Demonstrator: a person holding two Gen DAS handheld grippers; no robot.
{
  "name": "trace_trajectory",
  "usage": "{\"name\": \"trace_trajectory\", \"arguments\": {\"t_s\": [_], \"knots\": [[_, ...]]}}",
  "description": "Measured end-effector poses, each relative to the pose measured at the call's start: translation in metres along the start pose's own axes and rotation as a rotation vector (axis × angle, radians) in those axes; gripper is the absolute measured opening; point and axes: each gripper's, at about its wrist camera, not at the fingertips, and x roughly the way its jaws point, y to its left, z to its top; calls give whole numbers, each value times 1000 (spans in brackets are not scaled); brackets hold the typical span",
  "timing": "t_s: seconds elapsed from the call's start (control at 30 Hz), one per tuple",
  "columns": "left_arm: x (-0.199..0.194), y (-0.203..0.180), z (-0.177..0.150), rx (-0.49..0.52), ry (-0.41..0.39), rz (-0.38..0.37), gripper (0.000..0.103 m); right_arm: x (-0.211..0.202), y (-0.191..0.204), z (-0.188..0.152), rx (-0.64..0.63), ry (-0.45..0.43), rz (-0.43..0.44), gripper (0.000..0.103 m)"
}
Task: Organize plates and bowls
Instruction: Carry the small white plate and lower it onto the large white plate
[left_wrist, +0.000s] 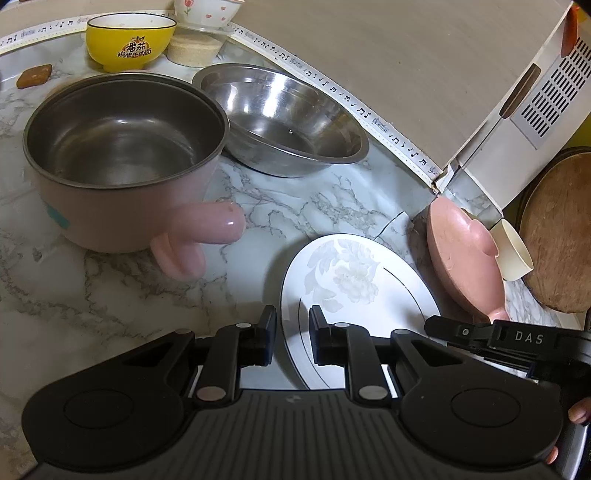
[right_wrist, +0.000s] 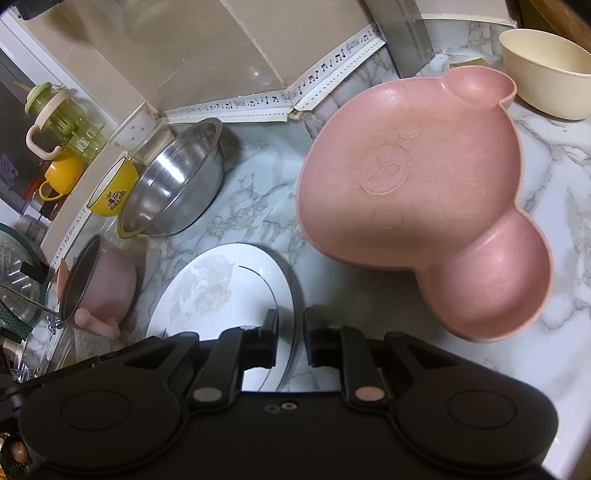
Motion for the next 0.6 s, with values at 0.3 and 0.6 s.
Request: {"name": "trace_trajectory", "arguments": {"t_s": [0.3, 0.6], "knots": [[2, 0, 1, 4, 12, -22, 18, -3, 4, -6, -13, -22, -32, 10], [-6, -17, -3, 42, 8, -70, 18, -28, -2, -17, 11, -77, -43, 9]]}}
